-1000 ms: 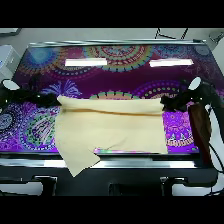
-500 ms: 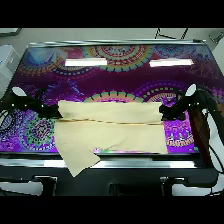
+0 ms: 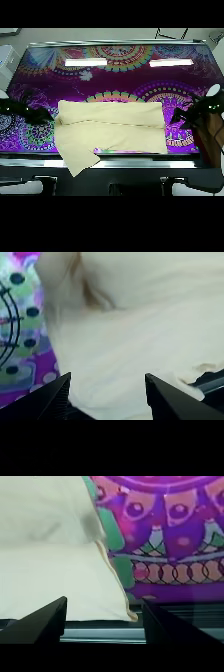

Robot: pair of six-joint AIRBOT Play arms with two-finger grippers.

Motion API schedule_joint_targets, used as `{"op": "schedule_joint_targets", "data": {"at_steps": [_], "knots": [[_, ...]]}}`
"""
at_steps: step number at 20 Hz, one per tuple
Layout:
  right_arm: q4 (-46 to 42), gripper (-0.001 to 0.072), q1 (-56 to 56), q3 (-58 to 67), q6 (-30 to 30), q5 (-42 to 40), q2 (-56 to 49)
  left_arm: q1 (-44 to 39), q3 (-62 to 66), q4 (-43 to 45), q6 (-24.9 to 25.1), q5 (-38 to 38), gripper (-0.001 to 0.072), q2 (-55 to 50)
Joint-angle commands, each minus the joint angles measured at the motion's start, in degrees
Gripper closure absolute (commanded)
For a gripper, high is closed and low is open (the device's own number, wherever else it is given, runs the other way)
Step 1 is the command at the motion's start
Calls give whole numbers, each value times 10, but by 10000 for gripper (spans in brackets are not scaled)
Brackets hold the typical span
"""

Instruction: Fold the clothes and pants, and hang the long-sleeved shirts on hangers.

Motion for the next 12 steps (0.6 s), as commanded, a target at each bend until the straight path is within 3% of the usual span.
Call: {"op": "schedule_joint_targets", "data": {"at_steps": [1,5,10,12], "knots": [[-16,147,-25,-90,-17,-19,64,45,-160,9,18,2,218,74],[-13,148,-25,-159,-25,-37,83,48,-354,-1,61,72,208,155],[-10,150,-24,-161,-26,-38,83,34,-406,-57,73,112,210,159],[-10,150,-24,-161,-26,-38,83,9,-414,-59,55,124,217,159]]}}
